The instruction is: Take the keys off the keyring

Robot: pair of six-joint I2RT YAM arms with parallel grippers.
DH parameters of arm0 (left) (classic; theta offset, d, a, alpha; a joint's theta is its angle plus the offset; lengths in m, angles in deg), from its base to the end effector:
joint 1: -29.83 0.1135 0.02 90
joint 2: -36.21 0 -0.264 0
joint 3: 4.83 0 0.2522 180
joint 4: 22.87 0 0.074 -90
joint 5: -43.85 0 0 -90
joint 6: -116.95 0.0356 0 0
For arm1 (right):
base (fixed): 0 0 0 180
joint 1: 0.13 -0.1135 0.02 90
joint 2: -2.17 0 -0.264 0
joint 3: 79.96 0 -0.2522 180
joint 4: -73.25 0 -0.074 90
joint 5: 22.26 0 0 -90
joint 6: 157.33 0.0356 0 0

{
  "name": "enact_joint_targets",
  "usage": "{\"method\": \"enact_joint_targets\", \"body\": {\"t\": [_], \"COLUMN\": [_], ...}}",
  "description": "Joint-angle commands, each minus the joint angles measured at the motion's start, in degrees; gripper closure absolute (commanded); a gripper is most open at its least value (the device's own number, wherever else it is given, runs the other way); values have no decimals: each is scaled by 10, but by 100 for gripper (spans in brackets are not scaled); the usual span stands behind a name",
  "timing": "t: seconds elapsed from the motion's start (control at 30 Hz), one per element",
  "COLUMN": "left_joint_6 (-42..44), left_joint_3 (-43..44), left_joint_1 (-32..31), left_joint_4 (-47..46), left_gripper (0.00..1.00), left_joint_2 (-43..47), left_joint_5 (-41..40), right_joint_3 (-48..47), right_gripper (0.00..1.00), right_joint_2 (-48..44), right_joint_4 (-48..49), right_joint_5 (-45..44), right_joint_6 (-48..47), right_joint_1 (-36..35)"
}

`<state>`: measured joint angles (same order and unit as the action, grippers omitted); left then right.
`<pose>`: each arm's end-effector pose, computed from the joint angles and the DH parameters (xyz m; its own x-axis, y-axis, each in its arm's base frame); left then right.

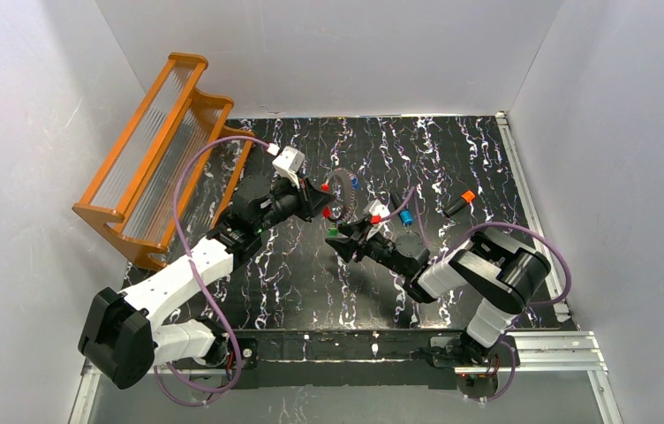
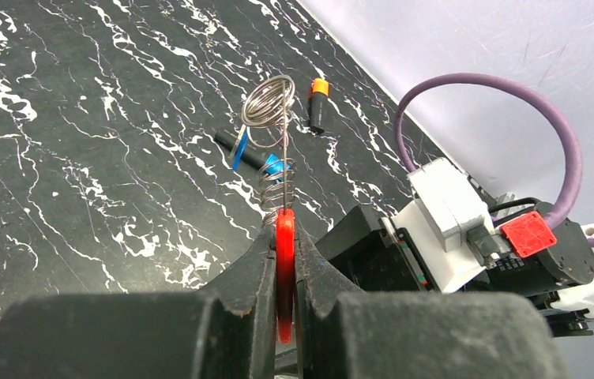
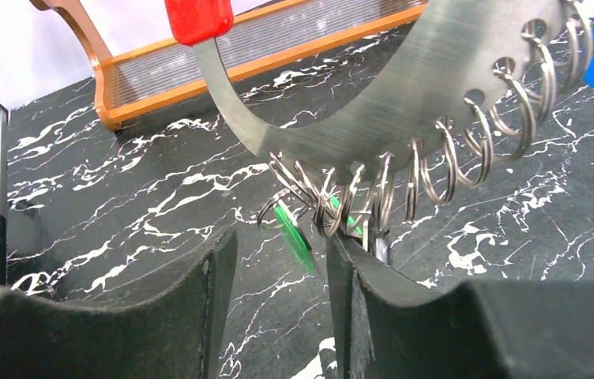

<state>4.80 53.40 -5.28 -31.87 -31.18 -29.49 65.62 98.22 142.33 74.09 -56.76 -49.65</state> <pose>0.2196 -0.1669 0.3168 -0.2983 -0.2318 -0.9259 0.7267 0.5738 -0.3778 0.1763 0.2126 0.1683 -0.0690 0.2000 -0.9774 -0.8286 0.5342 0.1678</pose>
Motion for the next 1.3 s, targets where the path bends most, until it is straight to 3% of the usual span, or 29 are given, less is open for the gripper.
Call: {"method": "enact_joint_targets", "body": {"t": [0.0, 0.5, 0.6, 0.83, 1.07, 1.27], "left_joint_6": [-13, -19, -22, -16, 16, 36], "left_joint_3": [-5, -3, -3, 3, 2, -14], "left_joint_1": [-4, -4, -4, -4, -7, -7], "left_joint_4": [-30, -4, 4, 43, 74, 110], "left_gripper": [100, 100, 100, 100, 100, 100], "left_joint_2": [25, 31, 30, 29, 29, 43], "left_joint_5": [-21, -100, -124, -217, -240, -231], "right_joint_3": [-24, -1, 5, 1, -61, -117], "right_gripper": [51, 97, 99, 99, 99, 99], "right_joint_2": [10, -29, -59, -171, -283, -319], "right_joint_4": [53, 12, -24, -242, -505, -649], "right_joint_5": [14, 40, 50, 43, 23, 23], "right_joint_6": [1, 6, 2, -48, -104, -133], "right_joint_1": [-2, -2, -2, -1, 9, 28]}}
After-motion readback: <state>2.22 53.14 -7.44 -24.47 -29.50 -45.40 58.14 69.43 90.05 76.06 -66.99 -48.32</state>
